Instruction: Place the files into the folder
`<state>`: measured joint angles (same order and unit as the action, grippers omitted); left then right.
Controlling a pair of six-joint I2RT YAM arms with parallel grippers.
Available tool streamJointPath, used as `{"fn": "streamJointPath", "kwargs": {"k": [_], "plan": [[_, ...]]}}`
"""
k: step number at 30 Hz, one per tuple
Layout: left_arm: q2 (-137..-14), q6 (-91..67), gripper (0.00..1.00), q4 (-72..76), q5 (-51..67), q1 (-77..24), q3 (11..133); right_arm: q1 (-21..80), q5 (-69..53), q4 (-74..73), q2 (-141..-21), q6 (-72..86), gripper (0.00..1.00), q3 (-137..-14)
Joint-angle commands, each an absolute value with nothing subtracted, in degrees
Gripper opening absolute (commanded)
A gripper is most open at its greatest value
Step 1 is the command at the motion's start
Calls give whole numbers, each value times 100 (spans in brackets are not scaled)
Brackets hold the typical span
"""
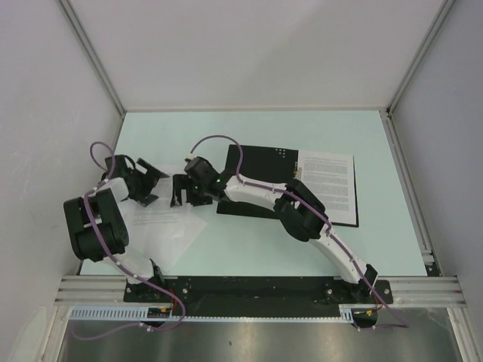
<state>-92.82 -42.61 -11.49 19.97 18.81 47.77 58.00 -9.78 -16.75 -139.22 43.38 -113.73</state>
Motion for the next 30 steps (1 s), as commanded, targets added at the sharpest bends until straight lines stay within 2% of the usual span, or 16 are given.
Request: {"fn": "streamJointPath", "kwargs": {"k": [1,4,13,30], "plan": [[-9747,-4490,100,-1275,2627,1828,4342,6021,-862,-2558,-14027,4701,95,-11347],[-9668,-4623,100,-1046,2725,1819,4079,6012,-774,-2645,-14238,4947,88,-11531],[-9580,-4702,100,-897,2619,1819,3788,6021,174,-2874,-14483,5616,82,-11636],[-9685,-4684,100,-571,2707,1811,3507,6012,466,-2559,-15073,5406,81,-12278]]}}
